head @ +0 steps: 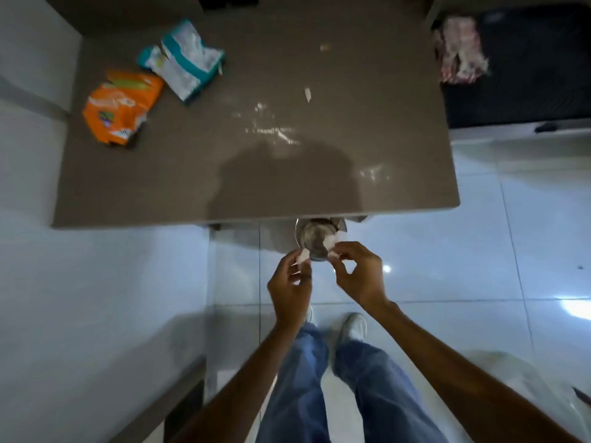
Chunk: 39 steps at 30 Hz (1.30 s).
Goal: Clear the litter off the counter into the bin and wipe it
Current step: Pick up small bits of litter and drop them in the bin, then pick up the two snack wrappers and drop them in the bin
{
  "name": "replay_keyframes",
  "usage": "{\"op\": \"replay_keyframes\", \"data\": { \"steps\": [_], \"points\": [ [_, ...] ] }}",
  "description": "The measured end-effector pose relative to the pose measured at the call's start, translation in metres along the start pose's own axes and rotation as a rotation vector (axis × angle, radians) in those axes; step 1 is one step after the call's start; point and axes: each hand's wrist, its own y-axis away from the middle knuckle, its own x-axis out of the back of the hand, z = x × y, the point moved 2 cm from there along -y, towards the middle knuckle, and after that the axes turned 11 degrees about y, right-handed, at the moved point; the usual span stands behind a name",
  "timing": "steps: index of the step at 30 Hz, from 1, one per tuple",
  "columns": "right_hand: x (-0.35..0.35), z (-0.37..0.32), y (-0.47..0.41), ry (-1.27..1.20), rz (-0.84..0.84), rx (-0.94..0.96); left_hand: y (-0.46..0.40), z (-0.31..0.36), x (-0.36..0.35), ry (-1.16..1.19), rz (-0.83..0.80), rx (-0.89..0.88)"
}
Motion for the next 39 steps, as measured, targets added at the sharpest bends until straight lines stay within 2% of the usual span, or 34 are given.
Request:
{"op": "replay_keyframes", "data": {
  "steps": [2,4,7,10,12,15,18,21,25,29,31,34,37,39],
  "points": [
    [-0.048,0.041,-0.030,0.013,-0.059,-0.177,-0.029,-0.058,-0.031,0.097,-0.023,0.330],
    [-0.093,0.076,-0.067,-0.027,-0.133,-0.353,-0.073,-0.107,-0.063,0.214,-0.018,0.578],
    [-0.163,0.125,-0.118,0.003,-0.180,-0.383,-0.138,-0.173,-0.107,0.272,-0.031,0.756],
    [-0.207,0.159,-0.149,0.068,-0.223,-0.348,-0.177,-0.211,-0.134,0.167,-0.188,0.800],
    [-0.214,0.172,-0.154,0.094,-0.248,-0.295,-0.188,-0.223,-0.139,0.087,-0.215,0.746],
    [-0.183,0.159,-0.135,0.146,-0.269,-0.247,-0.179,-0.206,-0.124,-0.020,-0.231,0.581],
    [-0.118,0.103,-0.094,0.196,-0.284,-0.150,-0.132,-0.131,-0.088,-0.139,-0.277,0.408],
    [-0.050,0.030,-0.044,0.247,-0.251,0.060,-0.069,-0.037,-0.048,-0.223,-0.319,0.140],
    [0.031,-0.070,0.002,0.242,-0.082,0.350,-0.005,0.080,0.010,-0.315,-0.130,-0.325],
    [0.082,-0.163,-0.029,0.174,0.073,0.470,-0.027,0.168,0.058,-0.369,0.065,-0.526],
    [0.085,-0.206,-0.072,0.184,0.090,0.486,-0.067,0.201,0.078,-0.408,0.164,-0.563],
    [0.074,-0.263,-0.141,0.251,0.033,0.452,-0.131,0.225,0.104,-0.448,0.259,-0.505],
    [0.045,-0.309,-0.205,0.351,0.008,0.414,-0.202,0.231,0.125,-0.556,0.226,-0.393],
    [0.023,-0.330,-0.239,0.382,-0.014,0.385,-0.250,0.233,0.137,-0.729,0.165,-0.290]
  ]
}}
